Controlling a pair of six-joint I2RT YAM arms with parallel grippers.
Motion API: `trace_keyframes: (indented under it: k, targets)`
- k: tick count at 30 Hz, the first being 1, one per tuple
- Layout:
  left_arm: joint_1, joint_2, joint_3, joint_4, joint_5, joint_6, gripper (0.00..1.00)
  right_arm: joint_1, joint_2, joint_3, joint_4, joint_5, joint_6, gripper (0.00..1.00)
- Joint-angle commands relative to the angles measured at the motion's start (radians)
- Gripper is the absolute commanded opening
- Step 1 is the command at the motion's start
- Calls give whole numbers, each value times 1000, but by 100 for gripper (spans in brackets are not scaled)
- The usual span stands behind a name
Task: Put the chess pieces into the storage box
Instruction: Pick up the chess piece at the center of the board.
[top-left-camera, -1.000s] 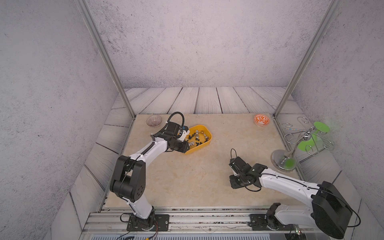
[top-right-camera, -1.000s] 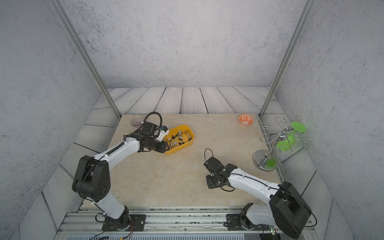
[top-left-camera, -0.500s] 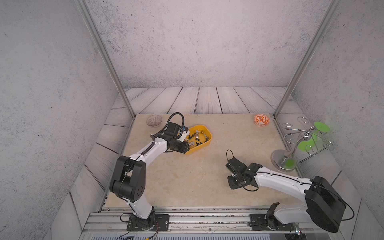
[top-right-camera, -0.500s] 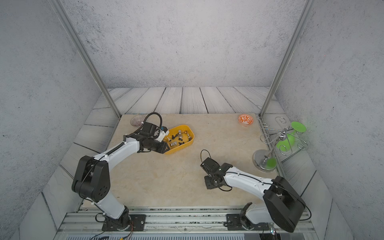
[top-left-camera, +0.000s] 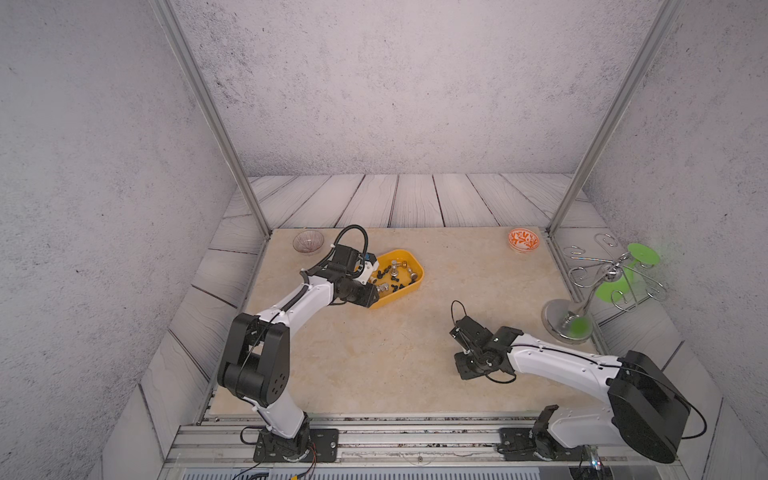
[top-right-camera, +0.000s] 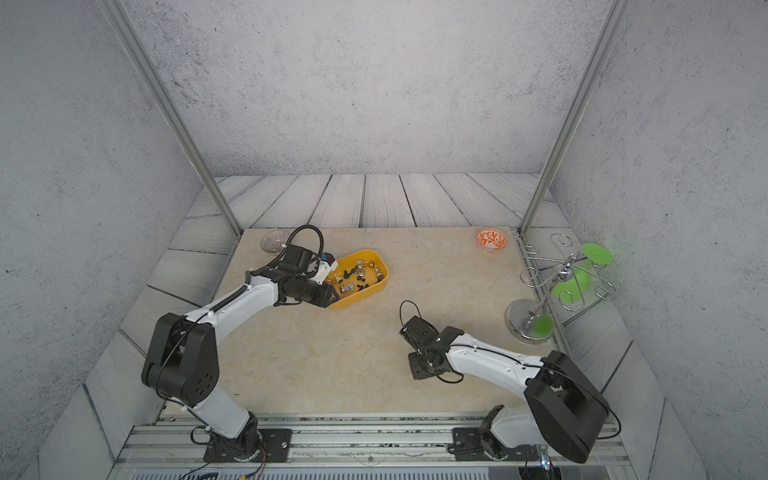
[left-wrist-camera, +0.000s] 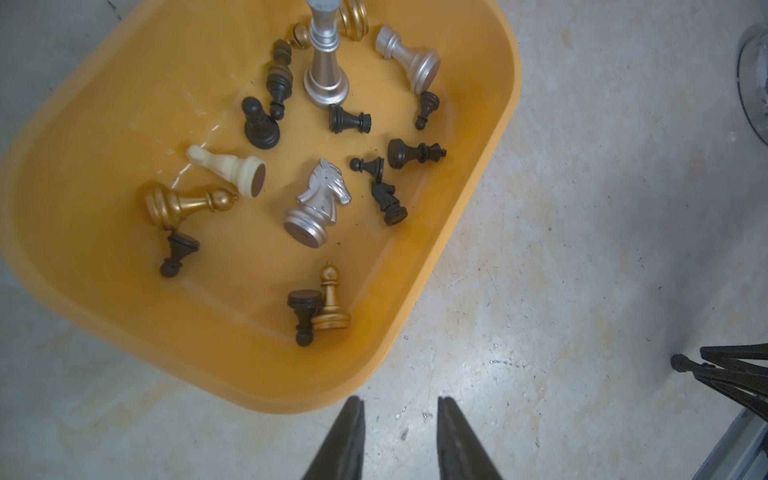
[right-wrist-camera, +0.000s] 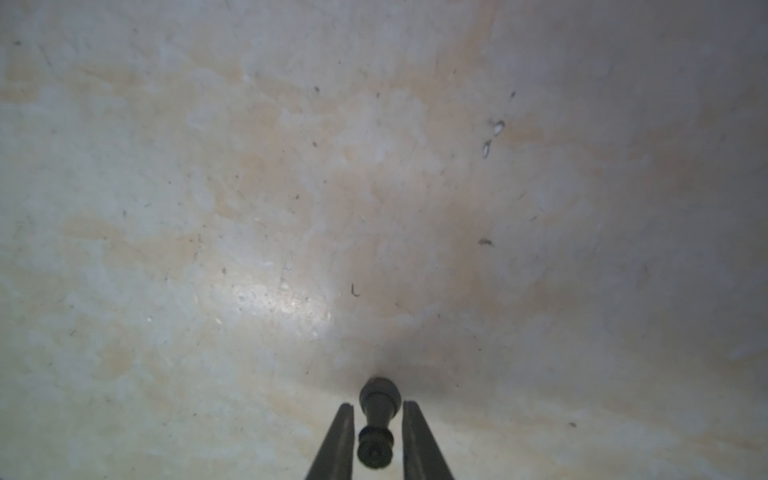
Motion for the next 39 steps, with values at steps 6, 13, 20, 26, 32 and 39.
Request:
trace_keyframes:
  k: [6,13,20,26,32,39]
  targets:
    - [-3,-41,-12,-6,4,5,33,10,19,-8,-25,21,26,22]
    - [-2,-39,-10,-5,1,6,33,12,20,-15,-30,23,32,19]
    - [-2,-38,-1,-3,1,6,33,13,3,-18,-26,25,38,16]
    - [-2,-43,1,-6,-1,6,33,13,-14,-1,-3,8,44,15]
    - [-1,-50,7,-10,1,8,33,10,-33,67,-23,20,-3,14]
    - [-1,-71,-2,-7,-15,8,33,-3,8,200,-10,55,-110,15]
